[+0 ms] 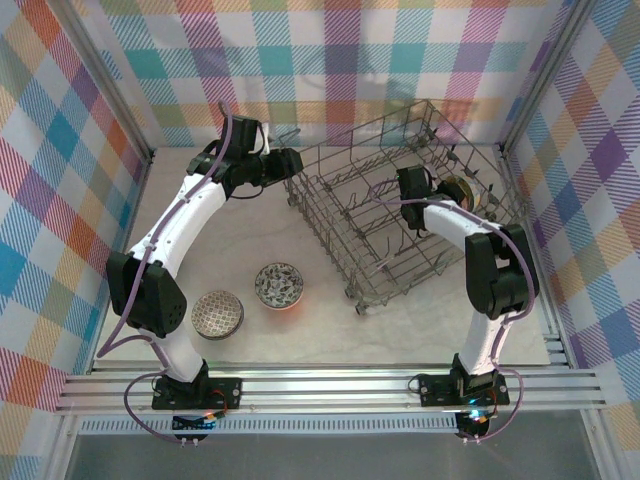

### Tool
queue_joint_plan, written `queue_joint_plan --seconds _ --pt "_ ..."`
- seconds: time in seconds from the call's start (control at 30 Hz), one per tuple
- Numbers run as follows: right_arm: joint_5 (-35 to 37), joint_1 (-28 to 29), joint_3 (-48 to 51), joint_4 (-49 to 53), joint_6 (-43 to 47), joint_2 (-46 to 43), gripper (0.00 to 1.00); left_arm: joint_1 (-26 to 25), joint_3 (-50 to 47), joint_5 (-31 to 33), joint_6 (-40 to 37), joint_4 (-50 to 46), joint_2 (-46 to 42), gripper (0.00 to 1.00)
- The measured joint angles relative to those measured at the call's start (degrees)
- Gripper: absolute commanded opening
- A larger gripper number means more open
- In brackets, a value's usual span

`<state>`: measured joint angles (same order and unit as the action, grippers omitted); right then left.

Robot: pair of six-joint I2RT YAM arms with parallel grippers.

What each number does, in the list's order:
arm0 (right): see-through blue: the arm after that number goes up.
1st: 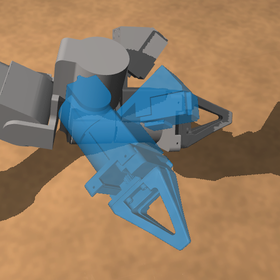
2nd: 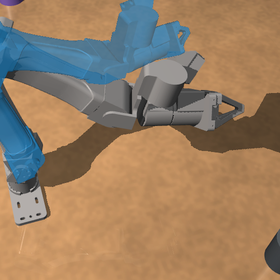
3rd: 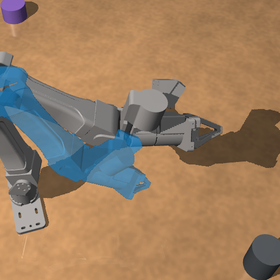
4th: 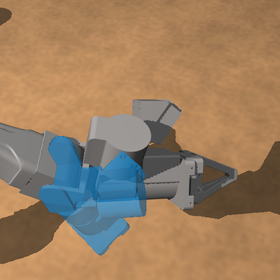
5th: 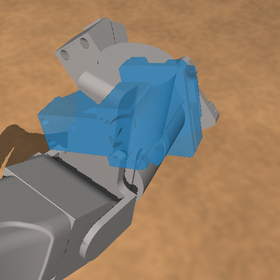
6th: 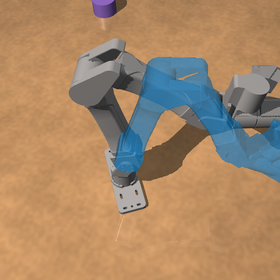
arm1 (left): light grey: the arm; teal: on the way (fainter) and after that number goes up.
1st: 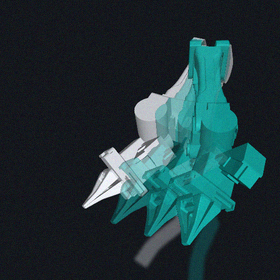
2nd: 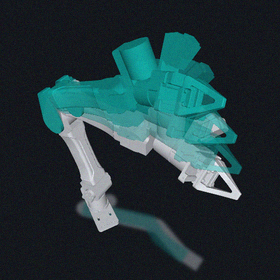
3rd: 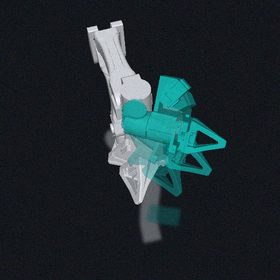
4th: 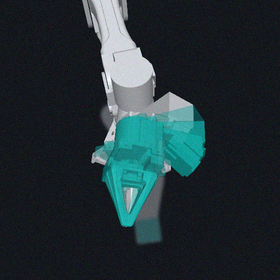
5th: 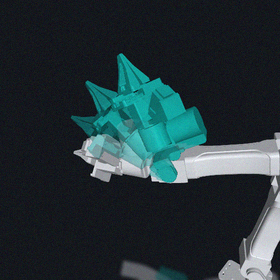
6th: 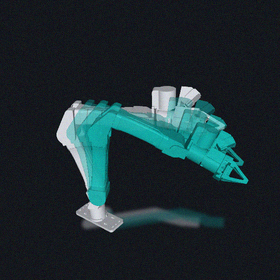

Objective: Load the bowls into the dish rack

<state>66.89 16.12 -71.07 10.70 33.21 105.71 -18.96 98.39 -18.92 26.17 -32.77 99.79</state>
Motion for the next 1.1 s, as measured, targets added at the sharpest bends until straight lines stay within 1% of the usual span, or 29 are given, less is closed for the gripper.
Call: queue_joint_plan --seconds 0.13,0.2,0.23,0.33,0.5,0.67,0.87,1.1 --pt "-0.63 -0.87 -0.28 0.13 0.22 0.00 0.42 0.04 0.07 0.48 -0.09 -0.96 0.02 0.55" --pt "-0.96 -1.18 -0.50 0.26 0.20 -0.61 0.55 0.28 0.11 0.55 -0.22 -2.05 0.00 0.55" --pt "-1.49 -1.22 -0.59 0.46 0.07 -1.25 0.64 0.55 0.11 0.55 -0.28 -2.82 0.02 0.56" --pt "-4.24 -1.60 -0.94 1.68 -1.11 -4.13 0.76 1.97 0.11 0.96 -0.70 -5.14 0.00 0.56" --pt "-8.68 -1.75 -5.99 5.90 -4.02 -6.29 0.79 5.05 -0.02 2.82 -2.27 -10.12 -0.35 0.57" --pt "-15.04 -1.75 -13.07 12.70 -9.66 -6.67 0.79 5.66 -2.71 4.70 -4.96 -16.61 -3.61 0.58" --pt "-26.47 -1.75 -20.55 19.85 -16.83 -6.67 0.79 5.66 -11.39 5.09 -8.50 -24.20 -7.67 0.58" --pt "-37.48 -1.75 -22.62 22.36 -21.68 -5.92 0.79 4.39 -22.84 5.09 -12.20 -29.51 -9.99 0.57"
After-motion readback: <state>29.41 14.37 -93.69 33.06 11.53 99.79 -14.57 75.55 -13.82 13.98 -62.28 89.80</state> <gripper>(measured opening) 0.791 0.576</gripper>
